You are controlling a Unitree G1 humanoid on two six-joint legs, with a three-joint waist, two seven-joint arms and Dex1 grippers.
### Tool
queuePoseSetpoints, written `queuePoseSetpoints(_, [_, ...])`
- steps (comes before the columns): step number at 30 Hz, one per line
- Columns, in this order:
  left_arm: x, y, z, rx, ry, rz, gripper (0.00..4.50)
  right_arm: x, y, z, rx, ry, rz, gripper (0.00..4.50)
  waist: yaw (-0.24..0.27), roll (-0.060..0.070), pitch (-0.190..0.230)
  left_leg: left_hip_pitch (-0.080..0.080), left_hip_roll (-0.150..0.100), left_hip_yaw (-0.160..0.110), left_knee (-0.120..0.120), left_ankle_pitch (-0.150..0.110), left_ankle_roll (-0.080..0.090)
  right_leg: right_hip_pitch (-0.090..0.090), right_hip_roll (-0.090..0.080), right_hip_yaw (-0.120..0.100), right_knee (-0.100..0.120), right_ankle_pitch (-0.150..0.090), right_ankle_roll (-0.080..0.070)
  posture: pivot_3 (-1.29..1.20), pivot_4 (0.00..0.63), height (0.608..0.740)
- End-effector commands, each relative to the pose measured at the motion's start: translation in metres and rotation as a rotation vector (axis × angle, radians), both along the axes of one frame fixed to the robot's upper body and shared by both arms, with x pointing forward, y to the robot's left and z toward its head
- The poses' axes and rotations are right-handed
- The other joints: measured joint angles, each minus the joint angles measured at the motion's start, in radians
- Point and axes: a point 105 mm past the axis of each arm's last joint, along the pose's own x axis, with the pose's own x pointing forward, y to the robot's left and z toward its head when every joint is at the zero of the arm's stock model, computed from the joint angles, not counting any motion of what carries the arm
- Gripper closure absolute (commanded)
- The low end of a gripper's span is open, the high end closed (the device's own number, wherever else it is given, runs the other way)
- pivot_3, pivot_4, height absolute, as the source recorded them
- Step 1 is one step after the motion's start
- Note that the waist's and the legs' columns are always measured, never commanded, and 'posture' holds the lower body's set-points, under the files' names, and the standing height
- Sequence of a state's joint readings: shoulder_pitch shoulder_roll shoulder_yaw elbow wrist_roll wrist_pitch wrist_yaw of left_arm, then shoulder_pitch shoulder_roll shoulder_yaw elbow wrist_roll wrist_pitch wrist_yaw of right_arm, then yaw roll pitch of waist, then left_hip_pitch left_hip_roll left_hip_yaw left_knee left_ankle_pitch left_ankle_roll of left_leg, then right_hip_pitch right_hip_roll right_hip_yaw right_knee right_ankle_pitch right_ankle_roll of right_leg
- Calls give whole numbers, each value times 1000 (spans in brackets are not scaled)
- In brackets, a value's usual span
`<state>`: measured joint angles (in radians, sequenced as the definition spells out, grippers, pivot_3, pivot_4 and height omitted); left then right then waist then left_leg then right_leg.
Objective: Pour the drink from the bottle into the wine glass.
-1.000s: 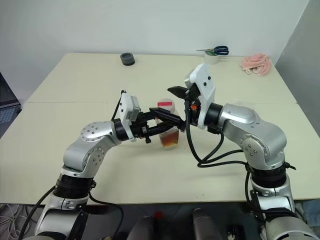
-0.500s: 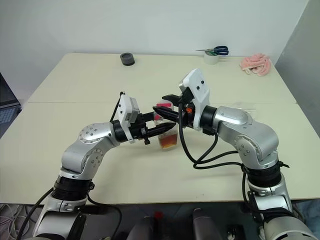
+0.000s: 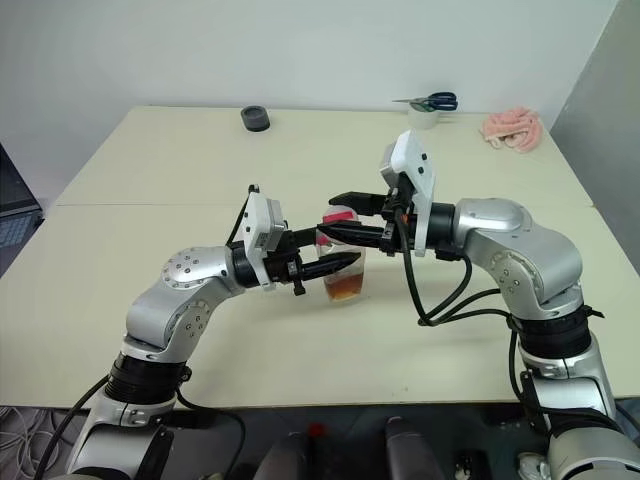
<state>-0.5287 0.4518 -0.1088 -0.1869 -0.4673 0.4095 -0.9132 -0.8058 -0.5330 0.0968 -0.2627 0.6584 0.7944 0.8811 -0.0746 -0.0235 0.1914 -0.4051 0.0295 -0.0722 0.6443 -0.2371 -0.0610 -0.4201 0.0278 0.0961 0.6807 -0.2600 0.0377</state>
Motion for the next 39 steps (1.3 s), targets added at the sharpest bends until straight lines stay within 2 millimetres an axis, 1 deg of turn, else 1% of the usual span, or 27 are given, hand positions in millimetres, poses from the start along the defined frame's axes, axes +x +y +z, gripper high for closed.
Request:
queuePoseSetpoints(1, [4, 11, 12, -25, -39, 51, 2649, -12, 0, 15, 10, -78, 101, 2700, 0, 0, 0, 0, 0, 0, 0, 0, 0, 0, 0, 0, 0, 0, 0, 0, 150, 740])
queuePoseSetpoints(5, [3, 12, 11, -18, -34, 50, 2650, -7, -5, 23, 18, -98, 103, 2700, 0, 0, 0, 0, 0, 0, 0, 0, 0, 0, 0, 0, 0, 0, 0, 0, 150, 740])
queuePoseSetpoints(9, [4, 10, 9, -15, -31, 44, 2656, 3, -8, 35, 57, -118, 42, 2771, 0, 0, 0, 0, 0, 0, 0, 0, 0, 0, 0, 0, 0, 0, 0, 0, 150, 740])
queuePoseSetpoints(13, [5, 7, 8, -18, -27, 31, 2656, -3, -10, 38, 60, -122, 39, 2777, 5, 0, 0, 0, 0, 0, 0, 0, 0, 0, 0, 0, 0, 0, 0, 0, 150, 740])
queuePoseSetpoints(15, [5, 6, 8, -18, -26, 23, 2657, -3, -14, 38, 58, -122, 1, 2777, 6, 0, 0, -1, 0, 0, 0, 0, 0, 0, -1, 0, 0, 0, 0, 0, 150, 740])
queuePoseSetpoints(18, [7, 5, 10, -23, -31, 20, 2657, 17, -47, 29, 64, -91, -226, 2777, 17, 0, 0, -1, 0, 0, 0, 0, 0, 0, -1, 0, 0, 0, 0, 0, 150, 740])
queuePoseSetpoints(21, [9, 6, 11, -26, -34, 20, 2657, 36, -84, 7, 84, -32, -481, 2777, 23, -1, 0, -1, -1, 0, 0, 0, 0, 0, -1, 0, 0, 0, 0, 0, 150, 740])
queuePoseSetpoints(23, [10, 6, 13, -33, -37, 17, 2657, 46, -117, -18, 103, 27, -699, 2777, 25, -1, 0, -1, -1, 0, 1, 0, 0, 0, -1, 0, 0, 0, 0, 0, 150, 740])
queuePoseSetpoints(24, [11, 5, 13, -36, -37, 16, 2657, 47, -131, -30, 124, 55, -787, 2777, 26, -1, 0, -1, -1, 0, 1, 0, 0, 0, -1, 0, 0, 0, 0, 0, 150, 740])
queuePoseSetpoints(25, [11, 4, 14, -39, -37, 13, 2658, 49, -148, -46, 117, 75, -897, 2777, 27, -1, 0, -1, -1, 0, 1, 0, 0, 0, -1, 0, 0, 0, 0, 0, 150, 740])
queuePoseSetpoints(27, [13, 3, 16, -46, -39, 7, 2658, 47, -171, -76, 104, 115, -1058, 2778, 27, 0, 0, -1, -1, 1, 0, 0, 0, 0, -1, 1, 0, 0, 0, 0, 150, 740])
queuePoseSetpoints(30, [16, -1, 19, -57, -42, -3, 2658, 43, -200, -123, 53, 177, -1263, 2778, 24, 0, 0, -1, -1, 1, 0, 0, 0, 0, -1, 1, 0, 0, 0, 0, 150, 740])
queuePoseSetpoints(33, [19, -4, 21, -65, -49, -8, 2658, 42, -214, -151, -2, 190, -1355, 2778, 16, 0, 0, 1, -1, 3, 0, 0, 0, 0, -1, 3, 0, 0, 0, 0, 150, 740])
queuePoseSetpoints(34, [21, -5, 22, -68, -51, -8, 2658, 42, -218, -157, -11, 188, -1379, 2778, 15, 0, 0, 2, -1, 4, 0, 0, 0, 0, -1, 4, 1, 0, 0, 0, 150, 740])
queuePoseSetpoints(36, [25, -5, 26, -78, -60, -2, 2658, 47, -234, -165, 30, 199, -1460, 2069, 14, 0, 0, 3, 0, 5, 0, 0, 0, 1, 0, 5, 1, 0, 0, 0, 150, 740])
queuePoseSetpoints(38, [28, -5, 28, -84, -63, 1, 2658, 50, -239, -167, 63, 197, -1486, 1451, 15, 0, -1, 4, 0, 5, 0, 0, 0, 2, 0, 5, 0, 0, 0, 0, 150, 740])
queuePoseSetpoints(39, [28, -5, 28, -85, -63, 1, 2658, 51, -240, -167, 67, 193, -1487, 1052, 15, 0, -1, 4, 0, 5, 0, 0, 0, 2, 0, 5, 0, 0, 0, 0, 150, 740])
